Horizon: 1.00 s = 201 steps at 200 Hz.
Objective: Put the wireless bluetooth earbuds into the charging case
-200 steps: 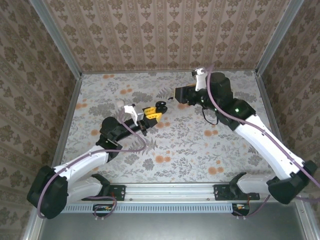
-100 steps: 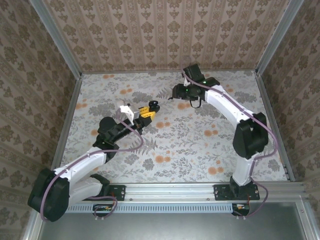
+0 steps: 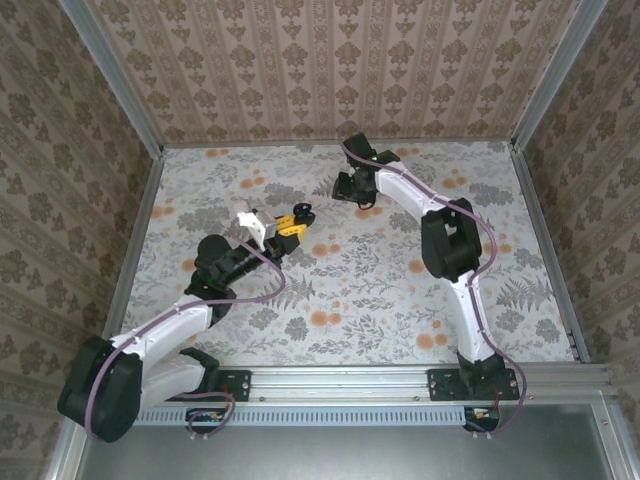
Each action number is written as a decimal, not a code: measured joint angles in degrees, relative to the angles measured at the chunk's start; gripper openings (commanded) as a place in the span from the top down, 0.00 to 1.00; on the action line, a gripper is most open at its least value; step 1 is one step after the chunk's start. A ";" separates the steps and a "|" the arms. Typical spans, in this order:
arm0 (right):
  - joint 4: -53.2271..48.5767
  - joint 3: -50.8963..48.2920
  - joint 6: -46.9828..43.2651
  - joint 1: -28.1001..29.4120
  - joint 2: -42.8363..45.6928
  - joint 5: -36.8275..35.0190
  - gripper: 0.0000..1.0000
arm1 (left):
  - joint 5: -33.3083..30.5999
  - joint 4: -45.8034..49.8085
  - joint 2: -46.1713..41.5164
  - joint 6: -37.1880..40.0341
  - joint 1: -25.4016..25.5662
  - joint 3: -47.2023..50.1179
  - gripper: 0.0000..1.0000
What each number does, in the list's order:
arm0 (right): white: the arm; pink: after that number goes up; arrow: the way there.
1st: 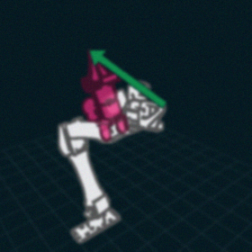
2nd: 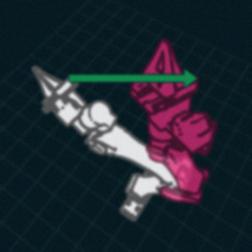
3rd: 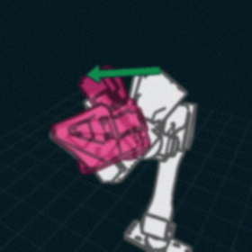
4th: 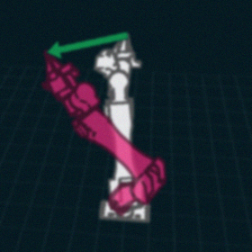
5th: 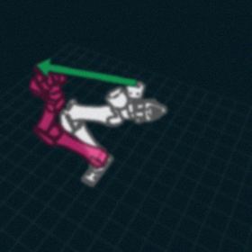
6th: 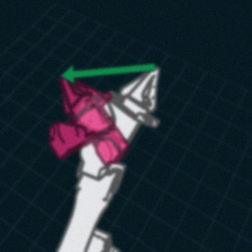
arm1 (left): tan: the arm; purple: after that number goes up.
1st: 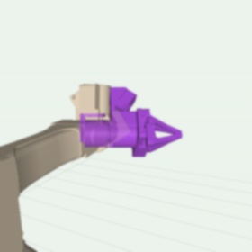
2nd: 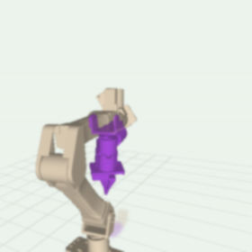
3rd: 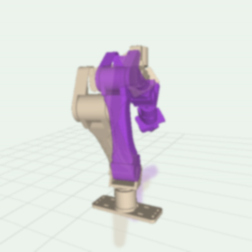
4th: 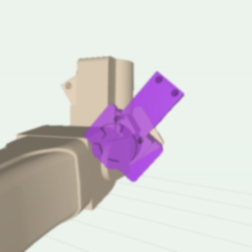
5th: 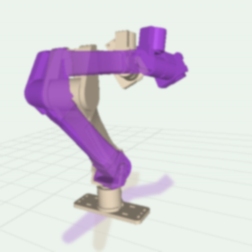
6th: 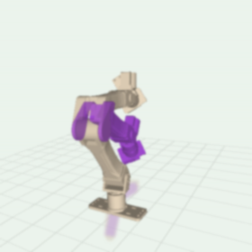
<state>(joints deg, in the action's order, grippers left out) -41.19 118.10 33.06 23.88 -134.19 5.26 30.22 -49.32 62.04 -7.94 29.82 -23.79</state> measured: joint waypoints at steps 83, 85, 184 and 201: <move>-4.68 13.46 -0.09 0.00 -9.92 -4.35 0.59 | 2.27 -7.02 10.75 -1.55 -0.42 -0.39 1.00; -4.83 13.94 -0.09 0.00 -10.21 -4.50 0.59 | 2.38 -7.13 10.95 -1.55 -0.42 -0.50 1.00; -7.74 23.41 -2.40 -0.15 -17.70 -7.91 0.66 | 4.52 -15.06 19.21 -5.03 -2.97 -2.99 1.00; -7.87 24.22 -3.06 -0.17 -18.29 -7.91 0.69 | 5.57 -17.25 21.05 -6.62 -3.67 -3.39 1.00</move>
<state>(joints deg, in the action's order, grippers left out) -49.06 142.32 30.00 23.70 -152.48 -2.66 35.79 -66.57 83.09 -14.57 26.15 -27.18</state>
